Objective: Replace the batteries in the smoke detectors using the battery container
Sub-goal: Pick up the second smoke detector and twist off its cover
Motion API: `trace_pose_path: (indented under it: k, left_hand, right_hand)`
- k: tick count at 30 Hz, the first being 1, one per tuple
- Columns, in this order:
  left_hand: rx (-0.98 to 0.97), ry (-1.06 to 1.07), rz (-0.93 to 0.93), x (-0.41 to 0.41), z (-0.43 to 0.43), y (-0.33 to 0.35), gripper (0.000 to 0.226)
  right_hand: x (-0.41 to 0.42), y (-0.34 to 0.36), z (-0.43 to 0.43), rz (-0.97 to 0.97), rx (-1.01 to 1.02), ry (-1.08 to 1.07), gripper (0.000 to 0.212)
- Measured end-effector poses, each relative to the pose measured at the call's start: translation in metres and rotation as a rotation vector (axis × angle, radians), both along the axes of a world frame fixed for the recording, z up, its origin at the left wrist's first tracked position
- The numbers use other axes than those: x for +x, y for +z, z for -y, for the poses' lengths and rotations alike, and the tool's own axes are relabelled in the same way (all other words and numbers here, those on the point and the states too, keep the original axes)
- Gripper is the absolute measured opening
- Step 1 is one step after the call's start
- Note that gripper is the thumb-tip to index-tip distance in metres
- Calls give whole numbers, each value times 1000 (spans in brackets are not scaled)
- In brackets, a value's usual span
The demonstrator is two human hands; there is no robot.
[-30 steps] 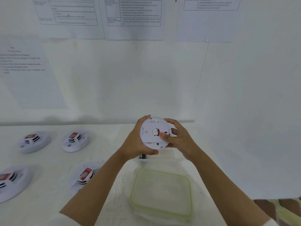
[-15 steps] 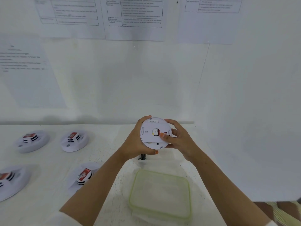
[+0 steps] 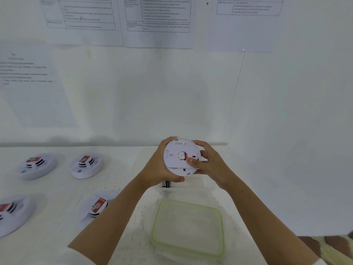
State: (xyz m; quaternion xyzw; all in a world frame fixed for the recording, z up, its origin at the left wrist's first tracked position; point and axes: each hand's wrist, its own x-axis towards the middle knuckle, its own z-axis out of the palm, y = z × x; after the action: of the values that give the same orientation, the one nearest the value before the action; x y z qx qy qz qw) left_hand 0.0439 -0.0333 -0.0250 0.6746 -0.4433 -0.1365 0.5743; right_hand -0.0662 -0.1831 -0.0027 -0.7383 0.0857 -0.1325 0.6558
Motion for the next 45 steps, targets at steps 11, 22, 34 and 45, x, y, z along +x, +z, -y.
trace_pose_path:
  k: [11, 22, 34, 45]
  left_hand:
    - [-20, -6, -1, -2, 0, 1, 109]
    - [-47, 24, 14, 0, -5, 4, 100]
    - [10, -10, 65, 4, -2, 4, 105]
    - [0, 2, 8, 3, -6, 2, 96]
  right_hand:
    - [-1, 10, 3, -4, -110, 27, 49]
    - [-4, 23, 7, 64, -521, -22, 75]
    - [9, 45, -4, 72, -1263, 57, 67]
    - [18, 46, -11, 58, -1297, 165, 63]
